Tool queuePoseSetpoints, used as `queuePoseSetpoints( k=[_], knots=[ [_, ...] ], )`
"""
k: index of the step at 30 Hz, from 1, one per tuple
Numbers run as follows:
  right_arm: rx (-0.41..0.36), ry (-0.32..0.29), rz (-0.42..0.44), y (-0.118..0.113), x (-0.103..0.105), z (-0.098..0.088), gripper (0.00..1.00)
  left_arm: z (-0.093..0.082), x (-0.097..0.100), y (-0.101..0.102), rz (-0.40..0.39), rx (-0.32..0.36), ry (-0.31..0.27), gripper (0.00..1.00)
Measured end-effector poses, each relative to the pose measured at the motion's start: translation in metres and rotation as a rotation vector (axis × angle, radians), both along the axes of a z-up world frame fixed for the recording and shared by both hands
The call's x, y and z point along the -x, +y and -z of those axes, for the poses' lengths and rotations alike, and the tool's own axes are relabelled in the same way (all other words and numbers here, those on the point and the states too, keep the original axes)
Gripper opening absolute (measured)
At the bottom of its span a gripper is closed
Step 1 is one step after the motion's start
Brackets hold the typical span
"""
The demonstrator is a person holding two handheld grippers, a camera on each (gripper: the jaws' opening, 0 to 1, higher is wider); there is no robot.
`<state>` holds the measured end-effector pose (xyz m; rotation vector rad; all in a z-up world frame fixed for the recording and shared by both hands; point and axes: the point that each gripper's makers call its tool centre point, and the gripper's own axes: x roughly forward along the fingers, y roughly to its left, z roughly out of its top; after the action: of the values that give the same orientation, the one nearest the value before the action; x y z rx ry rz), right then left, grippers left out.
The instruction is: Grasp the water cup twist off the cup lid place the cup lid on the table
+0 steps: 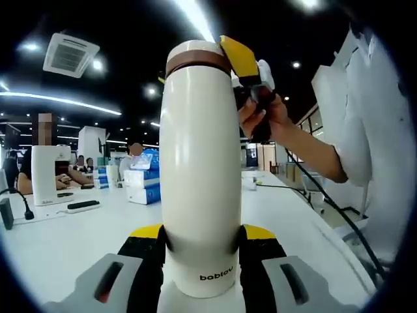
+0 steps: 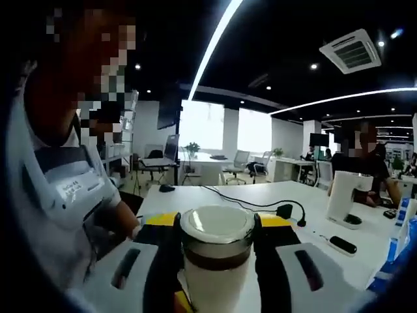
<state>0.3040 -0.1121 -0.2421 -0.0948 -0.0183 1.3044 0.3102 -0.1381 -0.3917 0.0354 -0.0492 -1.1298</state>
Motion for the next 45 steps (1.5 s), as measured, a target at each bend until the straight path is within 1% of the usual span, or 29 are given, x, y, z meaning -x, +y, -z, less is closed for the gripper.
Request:
queuePoseSetpoints(
  k=[2,4,8,11,12,13,14,15,17,18,20,21,23,25,26,27,29,33,34,36,37,38,40,42,43,45],
  knots=[
    [-0.007,0.003,-0.013,-0.001,0.001,0.000,0.46,0.000,0.000,0.001,0.000,-0.001,-0.001,0.46],
    [-0.016,-0.008,-0.022,0.000,0.003,0.000,0.46,0.000,0.000,0.001,0.001,0.000,0.000,0.45],
    [-0.025,-0.010,-0.015,0.000,0.003,0.000,0.47,0.000,0.000,0.000,0.001,0.001,0.000,0.45],
    [-0.021,0.017,0.009,0.000,0.002,0.002,0.47,0.000,-0.001,-0.001,0.000,0.002,0.000,0.45],
    [-0.018,0.025,0.015,0.000,0.002,0.003,0.49,0.000,-0.001,-0.001,0.000,0.002,-0.001,0.45],
    [-0.020,0.038,0.023,0.000,0.002,0.003,0.53,0.000,-0.001,0.000,0.000,0.002,-0.001,0.45],
    [-0.028,0.052,0.044,-0.001,0.001,0.001,0.59,0.000,-0.002,0.000,0.000,0.002,0.000,0.46],
    [-0.033,0.055,0.072,-0.002,-0.001,-0.001,0.62,0.000,-0.002,0.000,0.000,0.002,0.000,0.46],
    [-0.044,0.042,0.125,-0.007,-0.002,-0.008,0.67,0.000,-0.002,-0.001,0.000,0.002,-0.001,0.46],
    [-0.061,0.049,0.158,-0.010,0.000,-0.013,0.69,0.000,-0.002,-0.001,-0.001,0.002,-0.002,0.46],
    [-0.053,0.064,0.228,-0.016,0.001,-0.015,0.74,0.001,-0.002,-0.001,-0.001,0.002,-0.002,0.46],
    [-0.051,0.067,0.251,-0.018,0.002,-0.015,0.74,0.001,-0.002,-0.001,-0.001,0.001,-0.002,0.46],
    [-0.026,0.067,0.327,-0.023,0.006,-0.013,0.76,0.001,-0.002,-0.001,-0.001,0.001,-0.002,0.46],
    [0.006,0.030,0.413,-0.028,0.011,-0.011,0.82,0.001,-0.002,-0.001,-0.001,0.001,-0.004,0.46],
    [0.007,0.009,0.445,-0.028,0.016,-0.012,0.85,0.001,-0.002,-0.001,-0.001,0.001,-0.004,0.46],
    [-0.003,0.000,0.478,-0.027,0.023,-0.013,0.86,0.001,-0.002,-0.001,-0.001,0.000,-0.005,0.46],
    [-0.003,-0.003,0.514,-0.024,0.033,-0.014,0.87,0.001,-0.001,-0.001,-0.002,0.000,-0.005,0.46],
    [0.000,-0.053,0.631,-0.025,0.050,-0.017,0.87,0.001,-0.001,-0.001,-0.002,-0.001,-0.006,0.46],
    [-0.019,-0.038,0.683,-0.027,0.053,-0.016,0.87,0.001,-0.001,-0.001,-0.002,-0.002,-0.007,0.46],
    [-0.018,-0.045,0.756,-0.028,0.057,-0.009,0.88,0.001,-0.001,-0.001,-0.002,-0.002,-0.008,0.46],
    [-0.027,-0.036,0.783,-0.027,0.059,-0.006,0.88,0.001,-0.001,-0.001,-0.002,-0.002,-0.007,0.46],
    [-0.042,-0.031,0.812,-0.026,0.060,-0.003,0.87,0.001,-0.001,-0.001,-0.003,-0.002,-0.007,0.46],
    [-0.068,-0.025,0.828,-0.020,0.061,0.001,0.87,0.001,-0.001,-0.001,-0.003,-0.002,-0.007,0.46],
    [-0.061,-0.017,0.844,-0.017,0.056,0.006,0.87,0.001,-0.001,-0.001,-0.002,-0.001,-0.006,0.46],
    [-0.060,-0.006,0.866,-0.019,0.051,0.007,0.85,0.001,-0.001,-0.001,-0.003,-0.002,-0.007,0.46],
    [-0.066,-0.021,0.886,-0.021,0.044,0.005,0.79,0.001,-0.001,-0.001,-0.003,-0.002,-0.007,0.46]
  ],
)
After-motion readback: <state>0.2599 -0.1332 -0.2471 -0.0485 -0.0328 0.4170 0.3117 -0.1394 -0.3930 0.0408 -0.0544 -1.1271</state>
